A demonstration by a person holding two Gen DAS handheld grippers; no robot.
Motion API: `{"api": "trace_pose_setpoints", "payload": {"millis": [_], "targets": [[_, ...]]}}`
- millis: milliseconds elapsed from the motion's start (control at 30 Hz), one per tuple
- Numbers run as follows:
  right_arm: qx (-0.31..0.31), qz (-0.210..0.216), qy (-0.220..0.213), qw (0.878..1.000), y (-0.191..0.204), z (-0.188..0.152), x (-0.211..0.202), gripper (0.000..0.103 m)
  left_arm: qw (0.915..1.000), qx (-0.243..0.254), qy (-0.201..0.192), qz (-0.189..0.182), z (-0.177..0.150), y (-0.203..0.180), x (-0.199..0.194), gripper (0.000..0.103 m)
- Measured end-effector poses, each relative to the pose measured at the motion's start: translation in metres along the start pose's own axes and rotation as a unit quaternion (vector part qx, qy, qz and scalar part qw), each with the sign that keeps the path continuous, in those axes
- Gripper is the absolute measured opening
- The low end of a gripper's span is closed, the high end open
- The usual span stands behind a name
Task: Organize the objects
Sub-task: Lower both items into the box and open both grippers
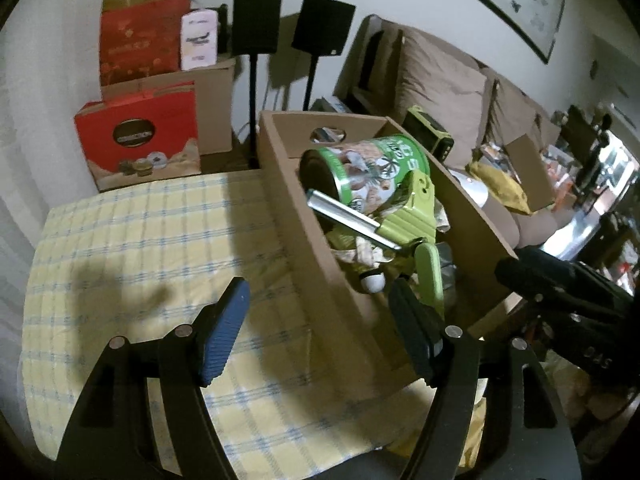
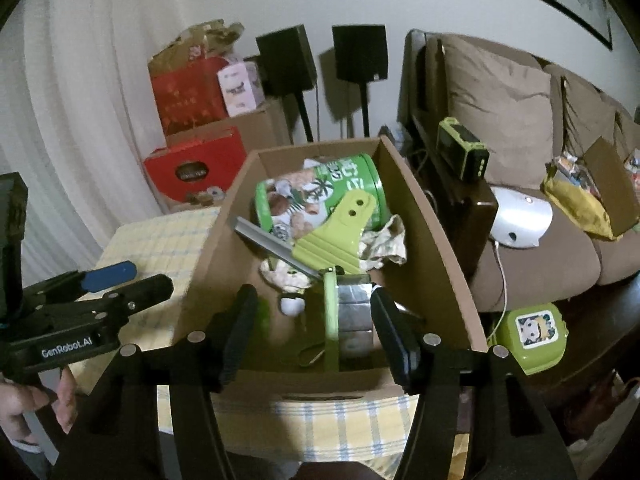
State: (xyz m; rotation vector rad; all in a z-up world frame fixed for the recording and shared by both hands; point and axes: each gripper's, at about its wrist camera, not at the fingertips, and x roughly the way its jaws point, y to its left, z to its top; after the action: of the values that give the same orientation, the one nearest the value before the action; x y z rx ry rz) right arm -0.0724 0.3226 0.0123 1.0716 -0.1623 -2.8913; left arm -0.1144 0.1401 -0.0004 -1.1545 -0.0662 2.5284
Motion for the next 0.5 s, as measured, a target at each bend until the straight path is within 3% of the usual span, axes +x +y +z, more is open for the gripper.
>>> {"api": "trace_pose_setpoints", "payload": {"millis": [200, 300, 500], "targets": [[-0.026, -0.017, -0.031, 0.999, 0.023, -0.004, -0.024, 0.068, 0.9999, -0.004, -0.008, 0.013, -0.01, 0.011, -0.022, 0.07], [-0.03, -0.018, -0.041, 0.999, 0.034, -0.008, -0.03, 0.068, 0.9997, -0.008, -0.014, 0.02, -0.018, 0.017, -0.035, 0.08], [-0.033, -0.013, -0.052, 0.998, 0.052, -0.017, -0.038, 0.072, 0.9989, -0.021, -0.022, 0.034, -0.033, 0.033, -0.059, 0.08]]}}
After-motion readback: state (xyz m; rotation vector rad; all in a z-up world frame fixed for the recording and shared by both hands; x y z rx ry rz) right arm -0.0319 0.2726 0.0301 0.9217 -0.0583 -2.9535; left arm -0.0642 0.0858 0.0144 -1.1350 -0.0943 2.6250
